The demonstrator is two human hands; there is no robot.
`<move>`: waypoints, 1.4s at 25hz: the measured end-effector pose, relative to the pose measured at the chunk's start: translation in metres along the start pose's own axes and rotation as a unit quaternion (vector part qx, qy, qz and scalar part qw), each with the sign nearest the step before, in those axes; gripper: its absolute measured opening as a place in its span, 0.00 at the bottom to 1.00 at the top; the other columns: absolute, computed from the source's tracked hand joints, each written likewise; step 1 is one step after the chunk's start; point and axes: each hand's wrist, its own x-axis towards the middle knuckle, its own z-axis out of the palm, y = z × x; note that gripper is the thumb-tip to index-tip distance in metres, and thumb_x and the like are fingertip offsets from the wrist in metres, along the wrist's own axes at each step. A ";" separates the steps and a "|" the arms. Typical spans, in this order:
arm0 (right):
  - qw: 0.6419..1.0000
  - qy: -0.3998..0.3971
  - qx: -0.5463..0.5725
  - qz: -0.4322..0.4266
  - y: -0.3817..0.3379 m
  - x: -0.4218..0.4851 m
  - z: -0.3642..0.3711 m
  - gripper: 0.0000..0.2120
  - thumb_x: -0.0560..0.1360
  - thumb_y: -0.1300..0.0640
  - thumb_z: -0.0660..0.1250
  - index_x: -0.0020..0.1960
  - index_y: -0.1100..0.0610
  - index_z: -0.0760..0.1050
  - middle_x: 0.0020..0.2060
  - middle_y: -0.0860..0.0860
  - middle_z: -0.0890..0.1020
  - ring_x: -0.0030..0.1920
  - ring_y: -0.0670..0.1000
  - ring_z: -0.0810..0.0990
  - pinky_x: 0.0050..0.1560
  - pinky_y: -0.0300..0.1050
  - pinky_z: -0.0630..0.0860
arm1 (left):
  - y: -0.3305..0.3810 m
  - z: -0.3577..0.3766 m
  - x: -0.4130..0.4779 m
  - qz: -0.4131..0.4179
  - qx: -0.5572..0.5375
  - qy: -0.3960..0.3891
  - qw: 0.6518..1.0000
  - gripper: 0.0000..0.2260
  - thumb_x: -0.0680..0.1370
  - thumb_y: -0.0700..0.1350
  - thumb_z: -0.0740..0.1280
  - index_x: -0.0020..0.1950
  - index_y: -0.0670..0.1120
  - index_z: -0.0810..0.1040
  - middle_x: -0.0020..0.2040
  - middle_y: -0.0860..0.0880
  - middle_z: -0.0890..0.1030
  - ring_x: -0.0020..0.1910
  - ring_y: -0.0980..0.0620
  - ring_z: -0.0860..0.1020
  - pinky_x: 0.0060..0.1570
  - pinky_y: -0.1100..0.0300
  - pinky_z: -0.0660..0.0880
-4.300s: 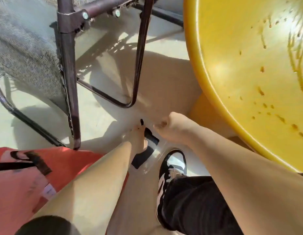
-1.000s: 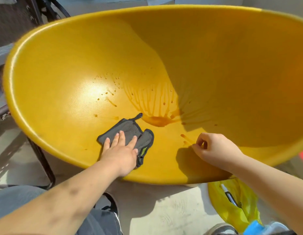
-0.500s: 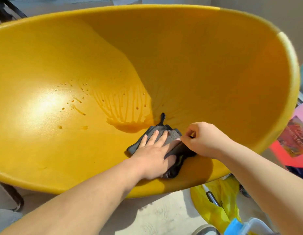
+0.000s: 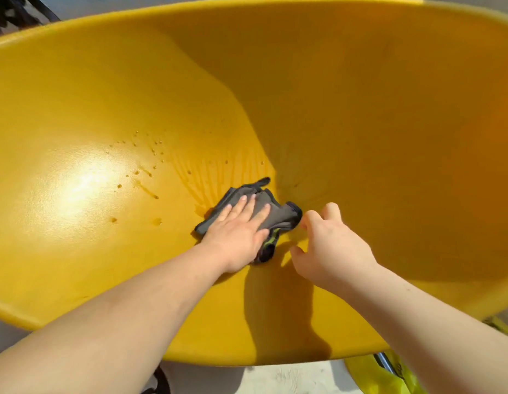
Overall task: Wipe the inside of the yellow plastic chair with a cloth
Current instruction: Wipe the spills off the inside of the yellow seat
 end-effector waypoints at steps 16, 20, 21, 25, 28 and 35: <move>0.973 -0.174 -0.116 -0.103 -0.024 0.000 0.027 0.33 0.75 0.36 0.70 0.77 0.42 0.67 0.68 0.52 0.67 0.70 0.57 0.66 0.60 0.53 0.78 | -0.019 0.005 0.013 -0.187 -0.026 0.028 0.982 0.28 0.85 0.61 0.44 0.84 0.57 0.42 0.85 0.50 0.37 0.83 0.43 0.35 0.80 0.40 0.40; 0.972 -0.173 -0.128 -0.089 -0.026 0.004 0.021 0.32 0.72 0.34 0.72 0.73 0.44 0.73 0.62 0.51 0.69 0.66 0.55 0.68 0.57 0.49 0.77 | 0.013 0.001 0.008 0.111 -0.007 -0.005 0.994 0.26 0.86 0.61 0.46 0.84 0.61 0.44 0.85 0.55 0.40 0.83 0.50 0.36 0.81 0.47 0.39; 0.973 -0.171 -0.127 -0.090 -0.026 0.004 0.021 0.31 0.72 0.35 0.72 0.73 0.43 0.73 0.61 0.51 0.69 0.65 0.55 0.68 0.56 0.49 0.77 | 0.001 -0.006 0.015 0.158 0.005 -0.015 0.987 0.26 0.86 0.61 0.46 0.84 0.62 0.43 0.85 0.55 0.40 0.83 0.52 0.37 0.81 0.49 0.39; 0.974 -0.170 -0.108 -0.101 -0.026 0.006 0.023 0.36 0.73 0.35 0.72 0.77 0.40 0.66 0.64 0.49 0.69 0.67 0.54 0.67 0.55 0.49 0.78 | -0.049 -0.019 0.044 0.087 0.046 0.004 0.995 0.27 0.86 0.59 0.46 0.84 0.60 0.41 0.85 0.52 0.38 0.83 0.52 0.37 0.81 0.48 0.40; 0.974 -0.175 -0.094 -0.105 -0.024 0.006 0.022 0.36 0.74 0.34 0.70 0.78 0.40 0.65 0.65 0.49 0.69 0.68 0.54 0.67 0.57 0.50 0.79 | -0.089 -0.021 0.039 -0.082 0.021 0.022 0.996 0.27 0.86 0.59 0.44 0.84 0.57 0.37 0.84 0.49 0.35 0.83 0.48 0.36 0.81 0.44 0.40; 0.967 -0.210 -0.101 -0.106 -0.026 0.002 0.020 0.35 0.75 0.34 0.69 0.78 0.45 0.68 0.65 0.52 0.68 0.68 0.57 0.67 0.60 0.52 0.79 | -0.061 0.001 -0.033 -0.240 -0.031 -0.013 0.970 0.28 0.85 0.60 0.43 0.84 0.57 0.40 0.85 0.50 0.37 0.83 0.43 0.35 0.80 0.39 0.40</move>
